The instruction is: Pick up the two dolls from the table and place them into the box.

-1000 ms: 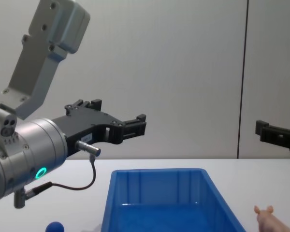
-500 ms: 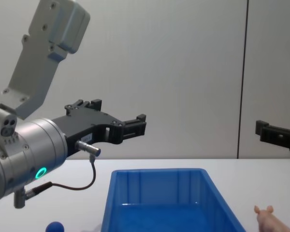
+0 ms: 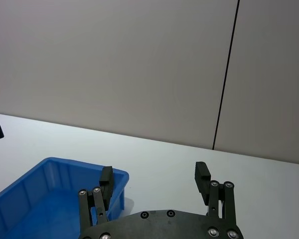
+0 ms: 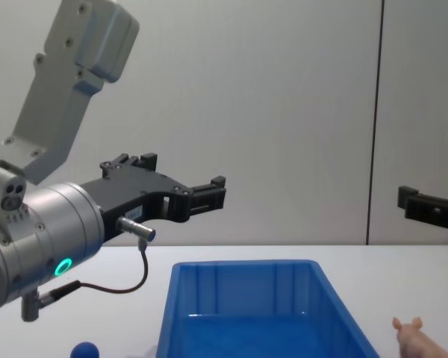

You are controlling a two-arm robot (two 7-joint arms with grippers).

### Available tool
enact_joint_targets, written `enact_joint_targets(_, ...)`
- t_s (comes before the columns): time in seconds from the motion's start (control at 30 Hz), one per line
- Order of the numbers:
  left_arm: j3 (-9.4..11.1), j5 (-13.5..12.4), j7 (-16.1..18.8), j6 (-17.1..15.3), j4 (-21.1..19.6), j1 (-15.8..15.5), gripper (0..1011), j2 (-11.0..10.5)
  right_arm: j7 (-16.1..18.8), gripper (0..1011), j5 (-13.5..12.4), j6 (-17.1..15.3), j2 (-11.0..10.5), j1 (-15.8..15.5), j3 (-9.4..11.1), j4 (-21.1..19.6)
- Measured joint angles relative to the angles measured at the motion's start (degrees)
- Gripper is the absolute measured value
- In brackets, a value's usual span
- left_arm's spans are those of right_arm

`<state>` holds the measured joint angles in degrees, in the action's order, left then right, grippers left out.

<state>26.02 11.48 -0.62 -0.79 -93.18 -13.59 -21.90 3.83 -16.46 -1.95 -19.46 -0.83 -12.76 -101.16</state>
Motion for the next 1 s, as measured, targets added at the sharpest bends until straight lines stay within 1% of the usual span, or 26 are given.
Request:
enact_joint_targets(0.33,0.00,0.00,0.00,0.00,0.00,0.00,1001,0.00,-1.18,1001,-0.76,-1.10,-0.58,-0.30,0.89,0.45)
enact_joint_targets(0.63,0.00,0.00,0.00,0.00,0.00,0.00,1001,0.00,-3.64,1001,-1.49,-4.27,-1.14,-1.32,1.66,0.55)
enact_joint_targets(1.0,0.00,0.00,0.00,0.00,0.00,0.00,1001,0.00,-6.04,1001,-1.37,-6.95,-1.18,-2.54,1.96,1.58)
